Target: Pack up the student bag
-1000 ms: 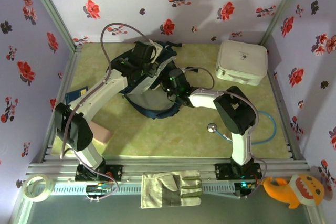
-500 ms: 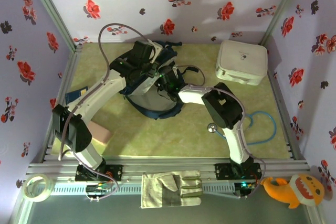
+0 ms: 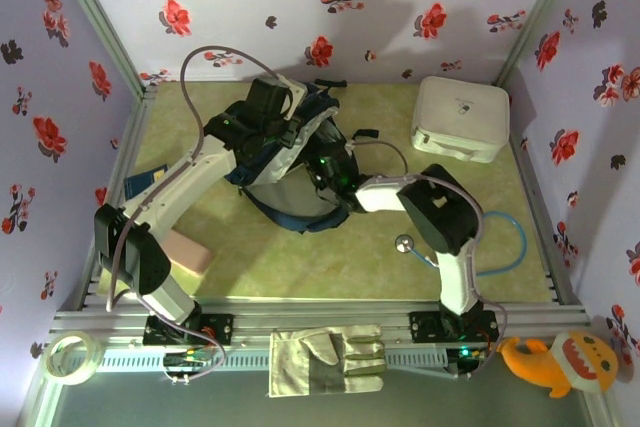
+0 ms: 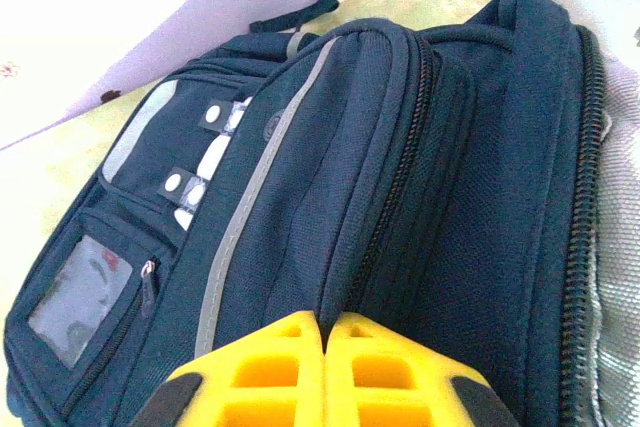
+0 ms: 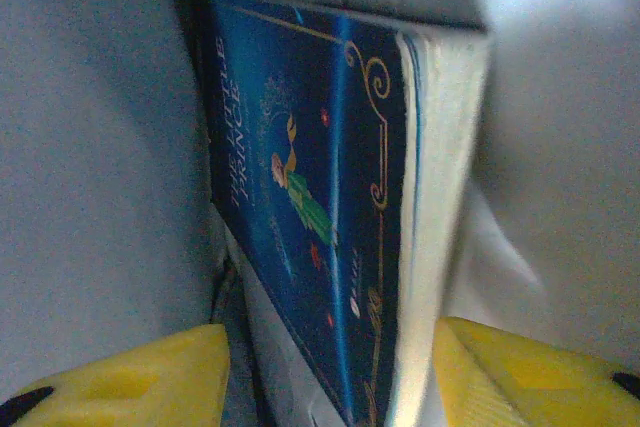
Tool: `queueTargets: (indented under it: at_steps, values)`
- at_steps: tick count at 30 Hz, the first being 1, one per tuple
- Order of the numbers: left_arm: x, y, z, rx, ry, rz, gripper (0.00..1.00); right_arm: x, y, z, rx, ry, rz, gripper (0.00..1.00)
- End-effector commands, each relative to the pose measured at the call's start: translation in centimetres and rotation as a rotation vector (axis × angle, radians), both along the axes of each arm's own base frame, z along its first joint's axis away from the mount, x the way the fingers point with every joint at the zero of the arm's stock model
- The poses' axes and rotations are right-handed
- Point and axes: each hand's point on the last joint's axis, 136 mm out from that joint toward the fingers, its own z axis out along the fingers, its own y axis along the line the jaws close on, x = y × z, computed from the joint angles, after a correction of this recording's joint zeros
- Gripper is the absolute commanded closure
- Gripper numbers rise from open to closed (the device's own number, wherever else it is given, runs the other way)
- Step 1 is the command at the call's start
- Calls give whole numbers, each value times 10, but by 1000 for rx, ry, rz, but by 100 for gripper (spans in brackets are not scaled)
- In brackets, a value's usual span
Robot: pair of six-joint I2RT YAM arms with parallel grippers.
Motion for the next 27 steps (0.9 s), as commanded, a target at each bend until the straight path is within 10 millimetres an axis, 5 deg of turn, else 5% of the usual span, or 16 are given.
queueTargets:
  at_steps: [1,8,10,14,16,22,27]
  values:
    - [6,-9,59,-161,-153,9,100,-4,-37,51,52,-114,-97,42]
    - [0,-12,30,-163,-81,-16,100,-32,-121,57,-67,-115,-265,36]
    - [-5,-12,15,-196,4,-4,69,-38,-149,58,-158,-107,-328,33]
    - [-15,-4,-11,-302,154,16,32,-54,-196,70,-338,-137,-432,27]
    - [-18,6,-24,-330,178,54,21,-59,-212,80,-394,-166,-462,23]
    - [-6,70,-72,-418,240,303,11,-58,-221,110,-565,-257,-386,16]
    - [6,126,-120,-464,300,547,8,-44,-200,101,-637,-234,-232,14]
